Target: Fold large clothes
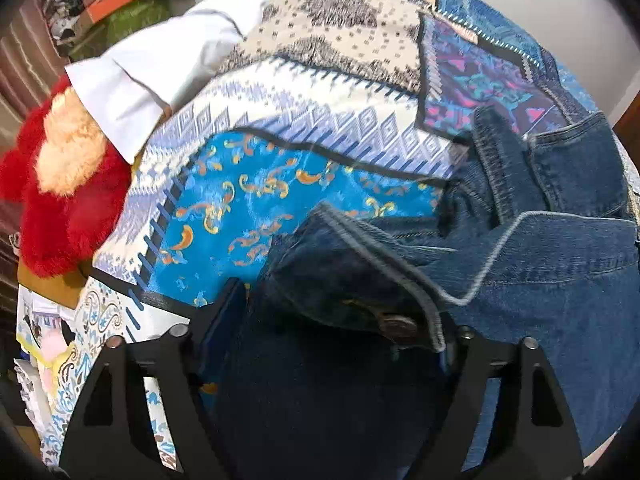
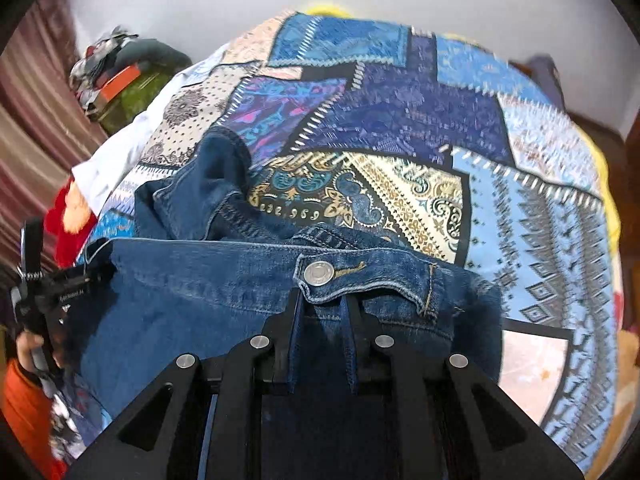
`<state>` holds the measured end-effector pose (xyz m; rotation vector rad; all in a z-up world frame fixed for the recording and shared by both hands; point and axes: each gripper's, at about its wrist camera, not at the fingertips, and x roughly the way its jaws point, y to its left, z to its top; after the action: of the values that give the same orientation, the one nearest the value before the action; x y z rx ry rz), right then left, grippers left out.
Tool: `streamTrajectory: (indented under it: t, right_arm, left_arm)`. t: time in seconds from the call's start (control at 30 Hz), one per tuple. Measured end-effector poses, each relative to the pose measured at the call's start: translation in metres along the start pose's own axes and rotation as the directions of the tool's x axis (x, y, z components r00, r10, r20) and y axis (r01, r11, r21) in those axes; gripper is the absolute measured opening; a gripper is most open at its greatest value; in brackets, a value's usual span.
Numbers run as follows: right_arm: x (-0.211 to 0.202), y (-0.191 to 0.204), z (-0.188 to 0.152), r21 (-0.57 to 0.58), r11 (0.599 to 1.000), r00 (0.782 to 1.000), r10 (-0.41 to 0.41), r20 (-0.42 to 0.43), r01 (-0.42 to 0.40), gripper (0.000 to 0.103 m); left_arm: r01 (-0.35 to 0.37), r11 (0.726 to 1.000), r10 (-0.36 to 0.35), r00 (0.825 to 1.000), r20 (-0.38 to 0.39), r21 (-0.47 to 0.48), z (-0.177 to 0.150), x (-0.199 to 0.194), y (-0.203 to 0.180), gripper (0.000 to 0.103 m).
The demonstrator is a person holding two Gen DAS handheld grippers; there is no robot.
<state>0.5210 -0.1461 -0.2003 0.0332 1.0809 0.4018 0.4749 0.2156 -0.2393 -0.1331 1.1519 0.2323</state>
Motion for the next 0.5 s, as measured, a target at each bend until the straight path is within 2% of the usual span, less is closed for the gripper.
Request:
streamTrajectory:
  t: [0.2,0.27,0.33,0.5]
  right_arm:
    - [-0.016,0.018,-0.011,-0.105,0.991,0.997,-0.080,0.022,0.082,0.013]
    - [-0.027,0.023,-0.016,-0.132,0.984,0.992,-0.112,0.050,0.117,0.014]
    - [-0.042,0.028,-0.022,-0.157,0.980,0.991,-0.109,0.082,0.121,0.014]
    - [-0.067,0.042,-0.038,-0.150,0.988,0.995,-0.028,0.099,0.042,0.013]
  left_arm:
    - [0.119,0.991,-0.120,0.993,-0.012,-0.065,0.005,-0.028,0.021,0.082]
    - [0.113,0.992,-0.112,0.993,0.023,-0.050,0.006,-0.047,0.023,0.082]
    - [0.073,0.997,-0.071,0.994,0.079,-0.031,0.008,-0.071,0.025,0.086]
    - [0.086,0.996,-0.083,0.991,0.101,-0.033,-0.002,-0.091,0.030,0.088]
